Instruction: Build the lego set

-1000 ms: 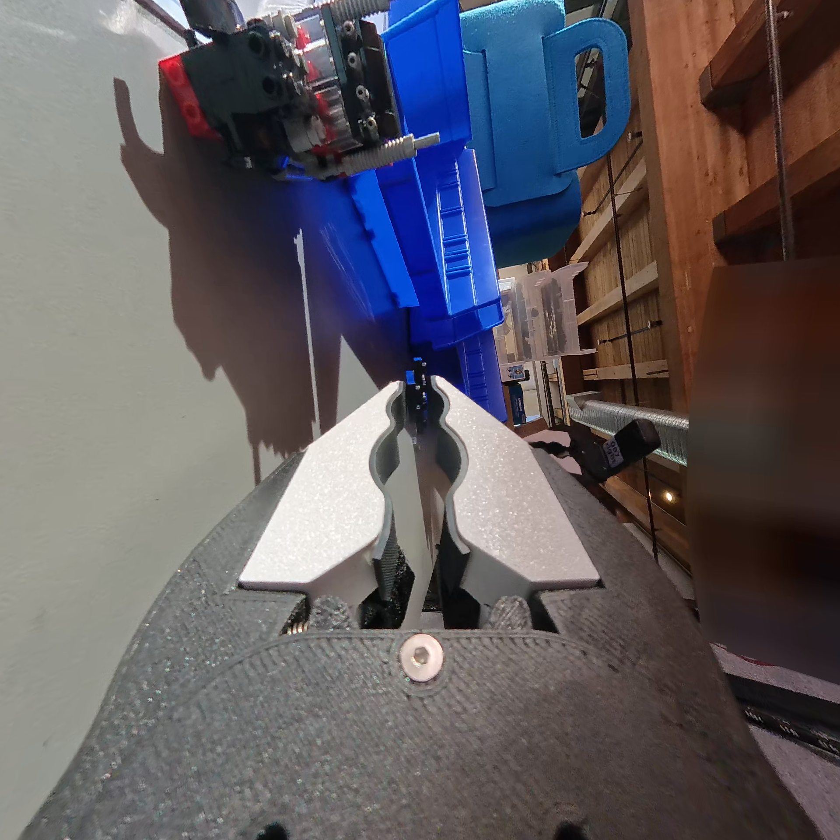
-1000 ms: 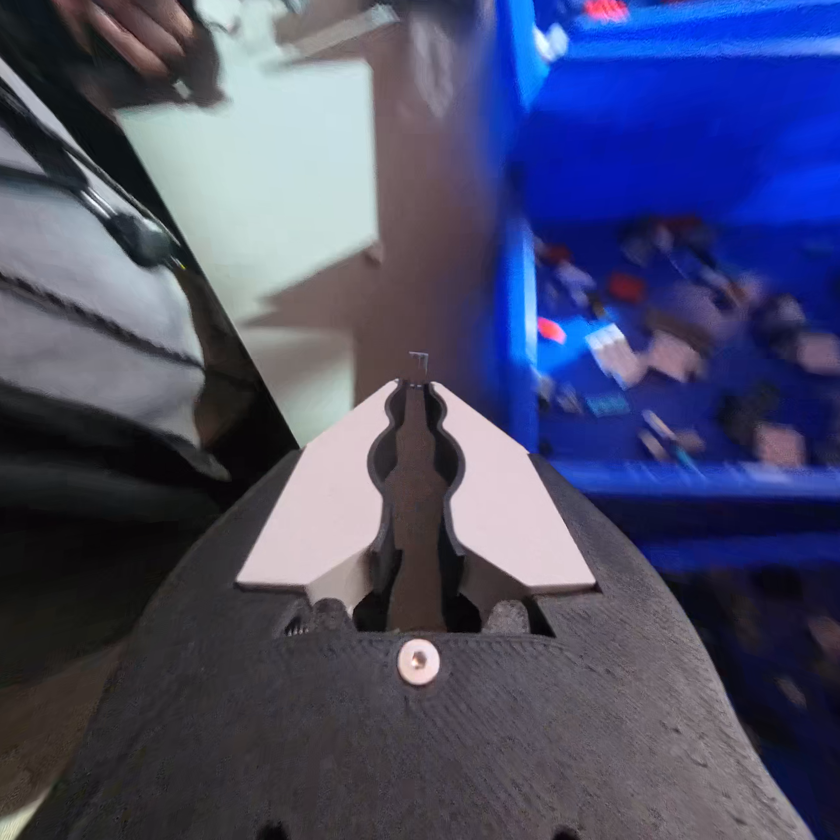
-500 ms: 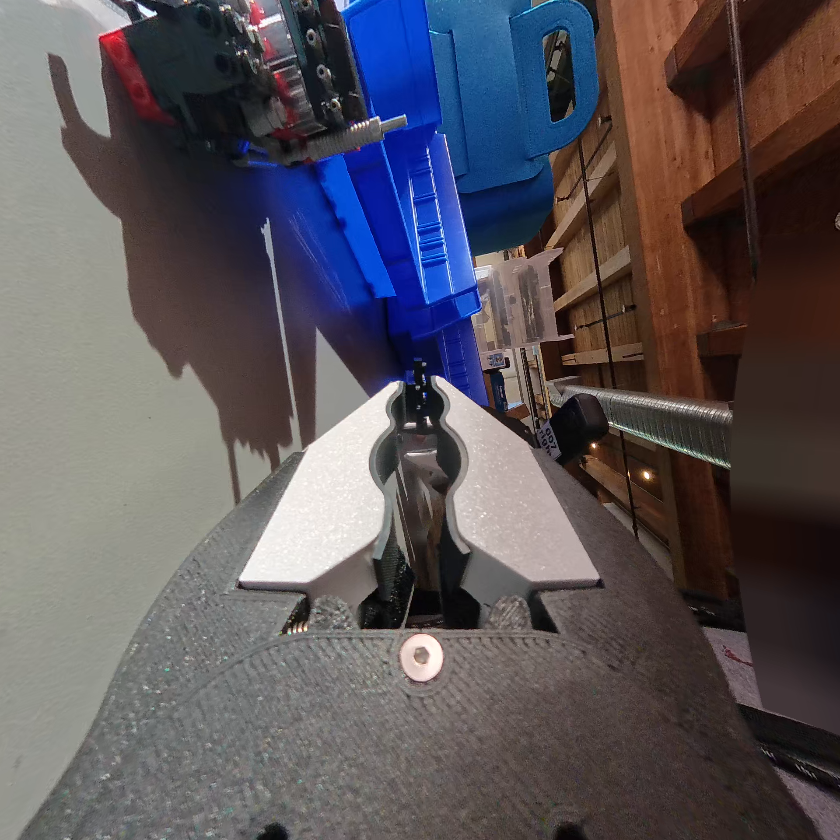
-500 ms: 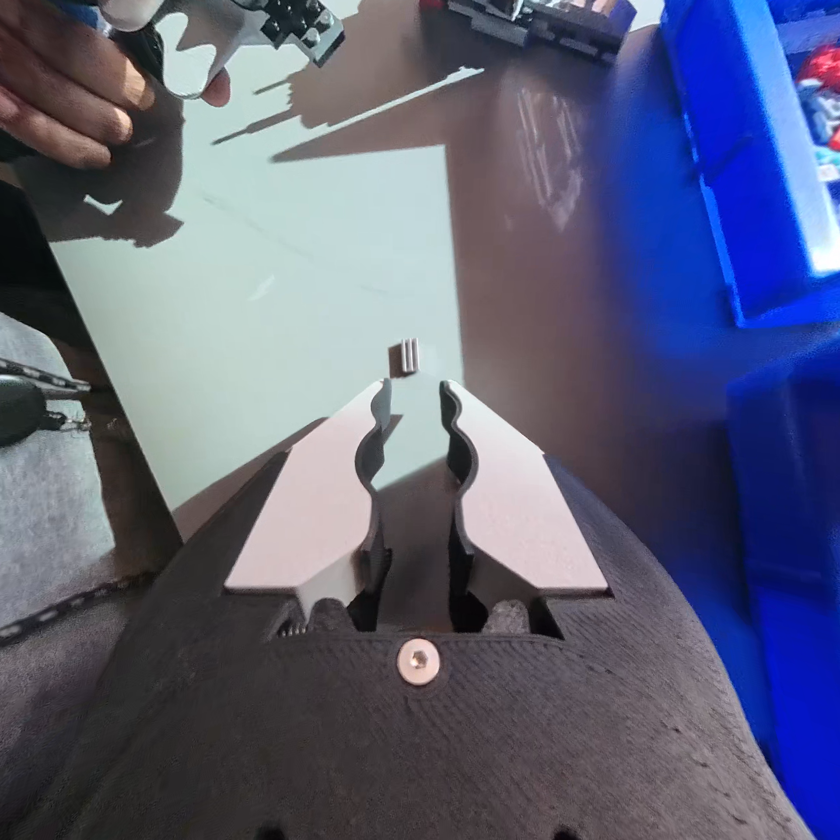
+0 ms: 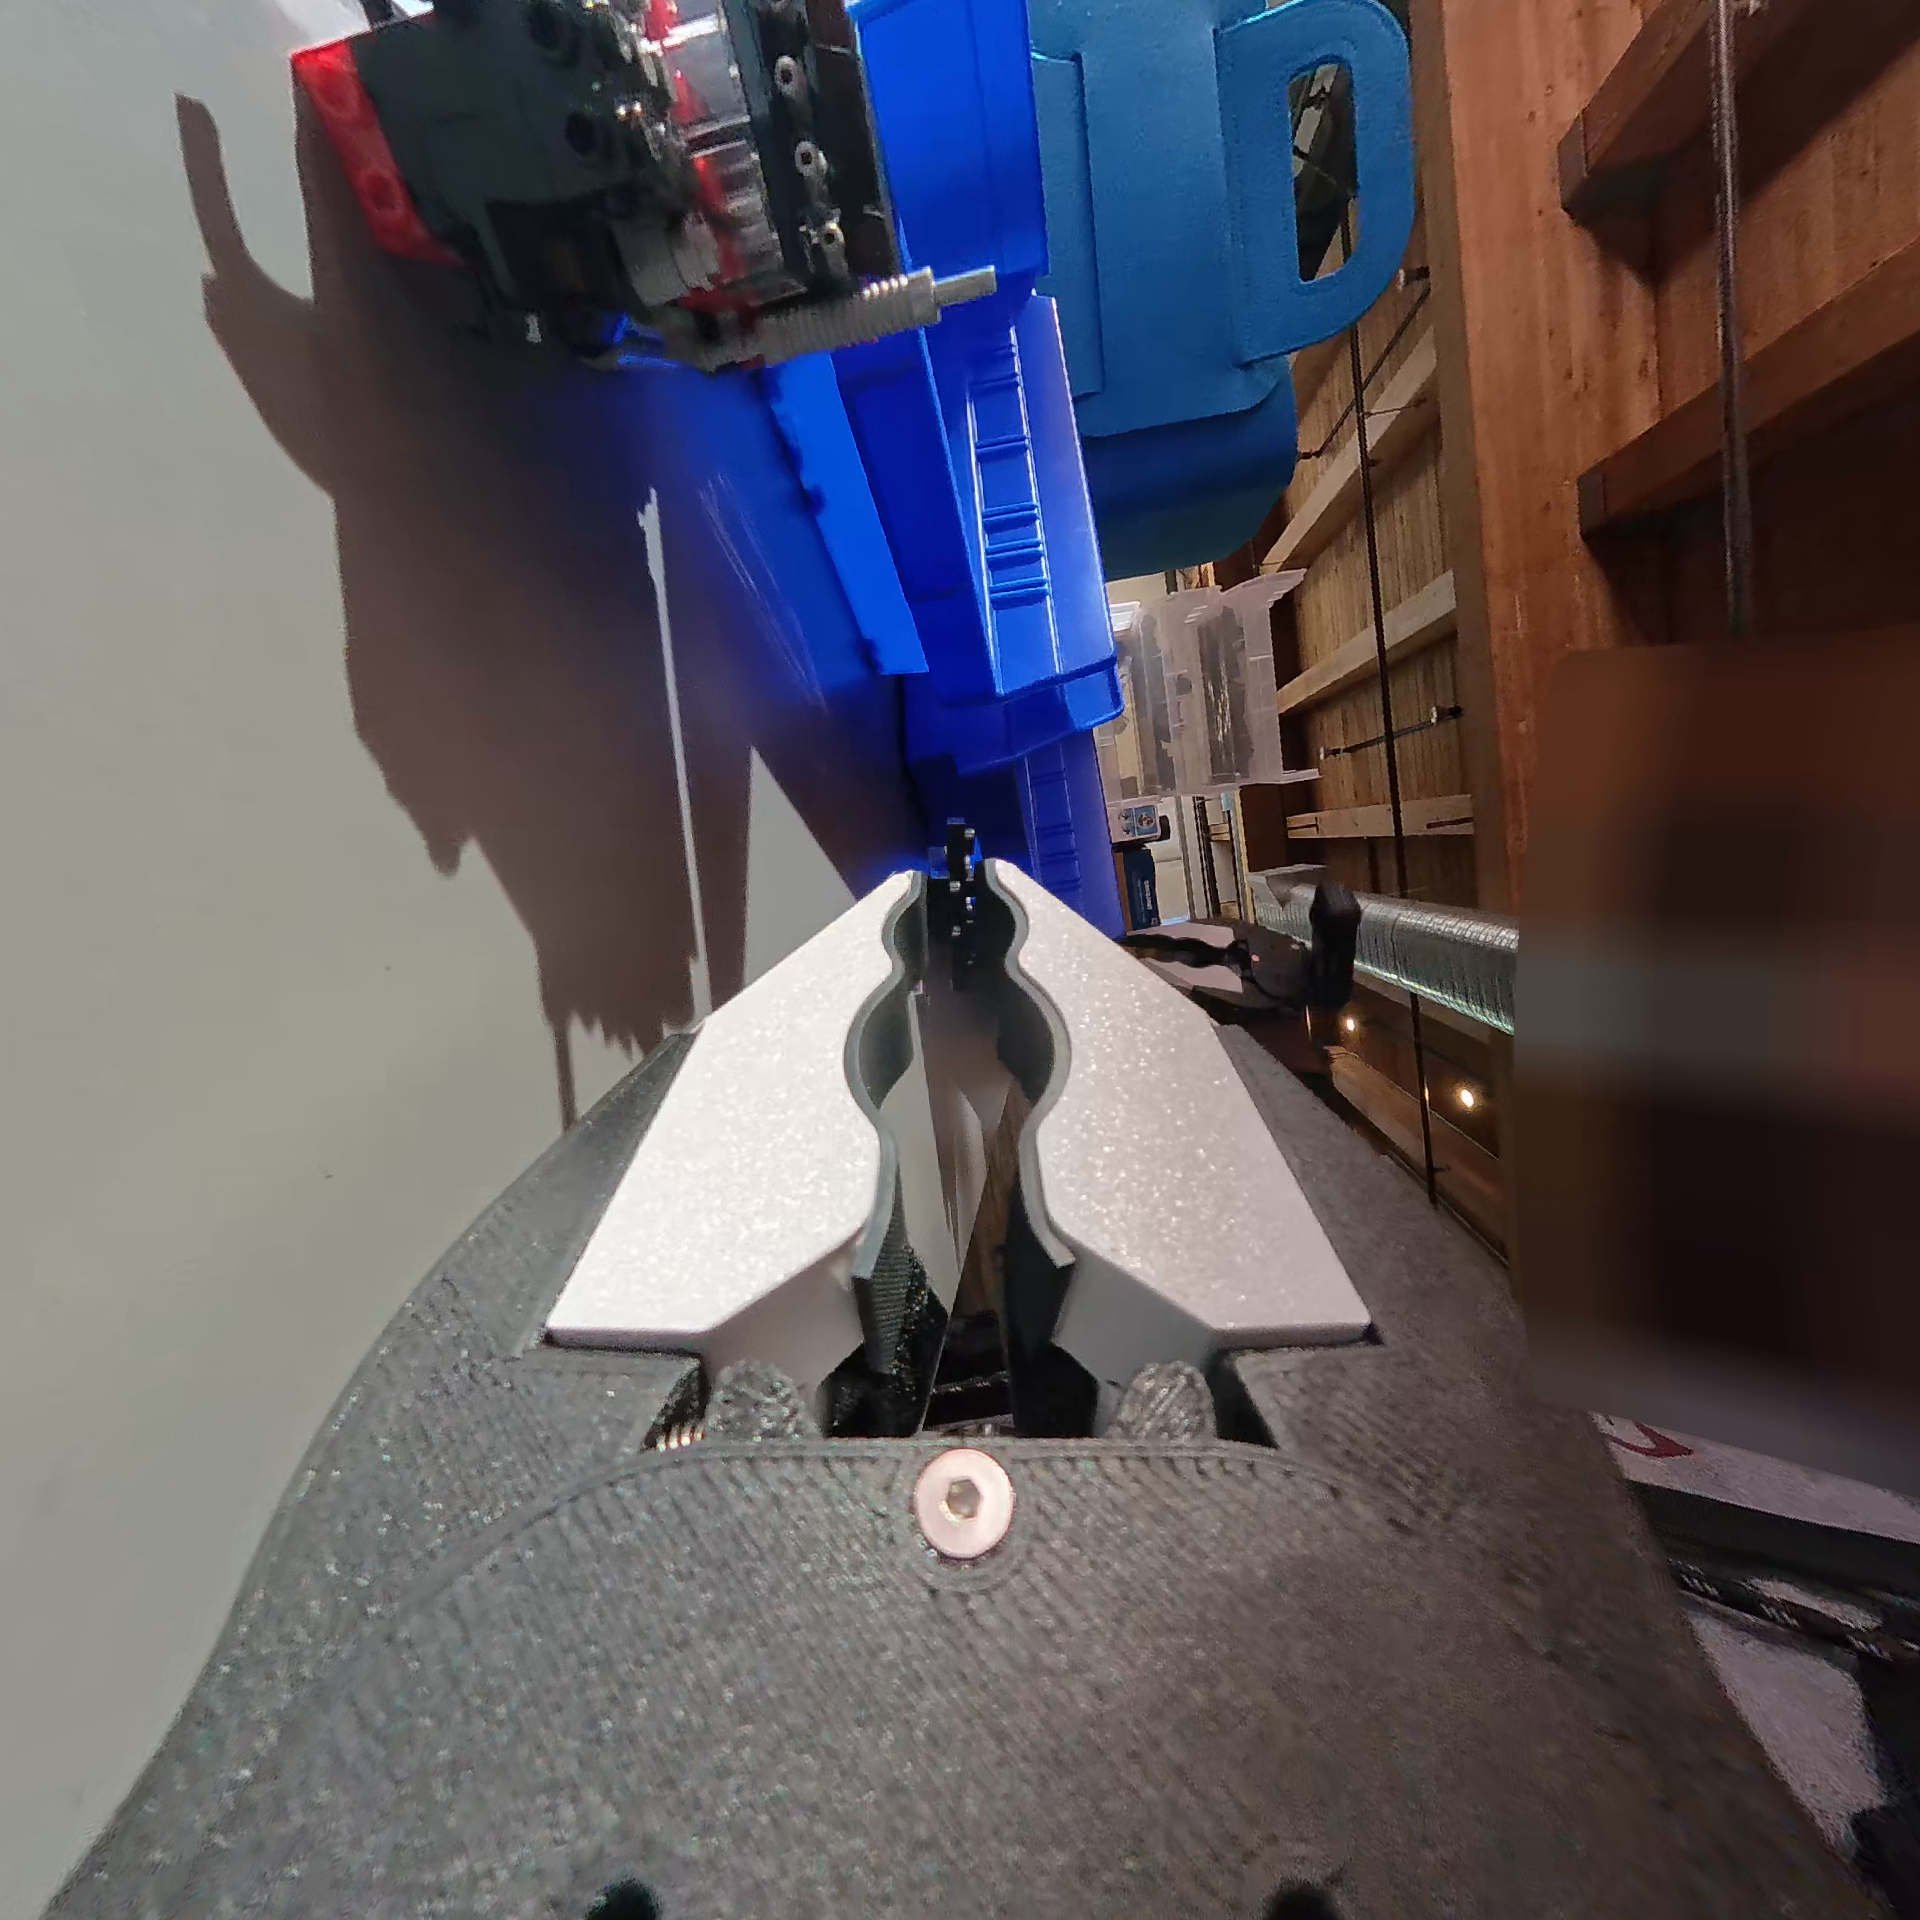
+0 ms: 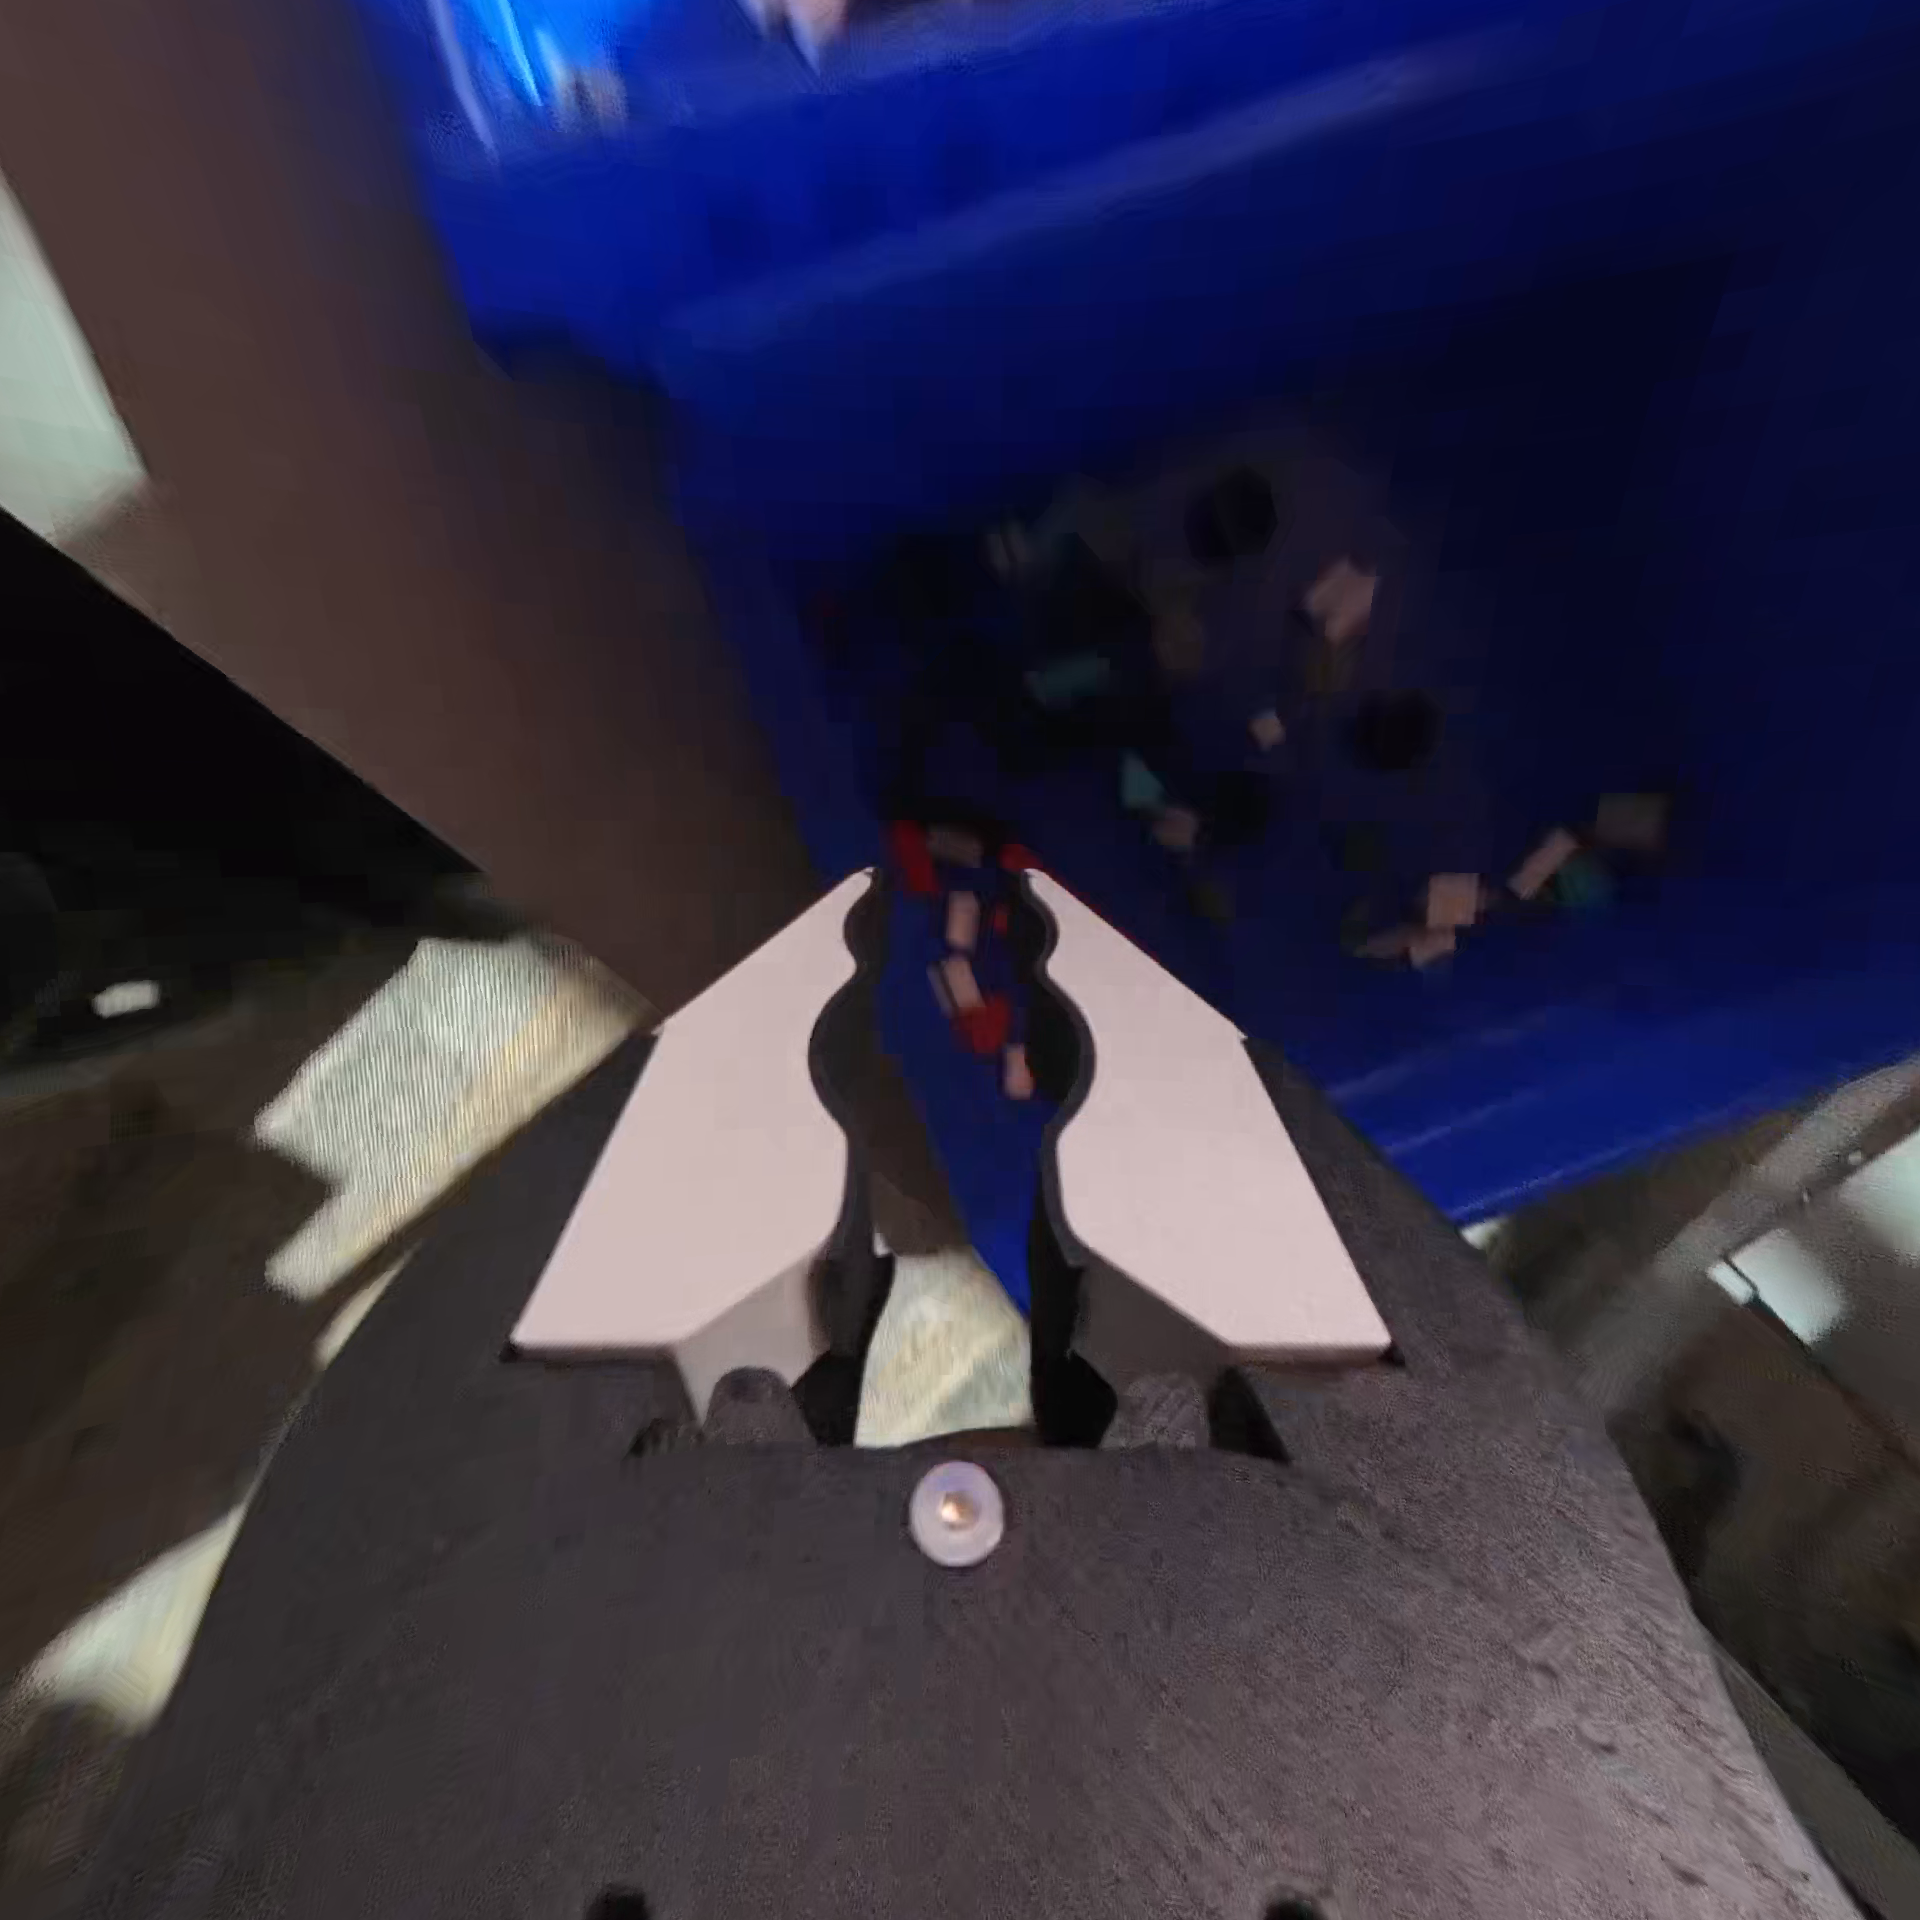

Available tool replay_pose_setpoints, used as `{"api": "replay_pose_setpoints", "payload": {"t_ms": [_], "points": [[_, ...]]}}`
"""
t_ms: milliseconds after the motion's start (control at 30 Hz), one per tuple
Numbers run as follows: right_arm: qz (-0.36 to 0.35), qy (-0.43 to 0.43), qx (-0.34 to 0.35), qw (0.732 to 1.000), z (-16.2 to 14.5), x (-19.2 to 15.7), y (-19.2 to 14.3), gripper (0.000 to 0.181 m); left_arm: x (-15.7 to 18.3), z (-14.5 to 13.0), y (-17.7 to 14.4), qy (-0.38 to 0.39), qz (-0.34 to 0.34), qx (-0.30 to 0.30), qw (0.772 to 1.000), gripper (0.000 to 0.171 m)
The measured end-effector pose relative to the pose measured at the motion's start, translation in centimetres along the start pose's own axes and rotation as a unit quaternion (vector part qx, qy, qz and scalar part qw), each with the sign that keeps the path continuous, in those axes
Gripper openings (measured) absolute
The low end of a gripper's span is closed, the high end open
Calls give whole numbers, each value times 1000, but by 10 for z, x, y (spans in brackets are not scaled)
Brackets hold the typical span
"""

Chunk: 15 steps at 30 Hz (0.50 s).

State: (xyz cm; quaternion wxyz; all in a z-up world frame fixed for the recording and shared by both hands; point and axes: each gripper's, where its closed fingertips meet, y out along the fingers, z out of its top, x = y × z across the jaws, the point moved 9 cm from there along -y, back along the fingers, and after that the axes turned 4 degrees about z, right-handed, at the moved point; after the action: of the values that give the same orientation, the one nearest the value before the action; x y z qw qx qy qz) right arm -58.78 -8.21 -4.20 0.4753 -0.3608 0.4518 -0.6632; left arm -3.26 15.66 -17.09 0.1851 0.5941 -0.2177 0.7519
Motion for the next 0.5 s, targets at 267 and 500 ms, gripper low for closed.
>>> {"api": "replay_pose_setpoints", "payload": {"t_ms": [267, 500], "points": [[142, -148, -131, 970, -7, 28, 74, 17, -5, 1, 3, 6, 59, 9, 998, 9], [205, -174, -155, 951, -9, 33, 94, 12, -8, 2, 6, 11, 96, 13, 995, 9]]}}
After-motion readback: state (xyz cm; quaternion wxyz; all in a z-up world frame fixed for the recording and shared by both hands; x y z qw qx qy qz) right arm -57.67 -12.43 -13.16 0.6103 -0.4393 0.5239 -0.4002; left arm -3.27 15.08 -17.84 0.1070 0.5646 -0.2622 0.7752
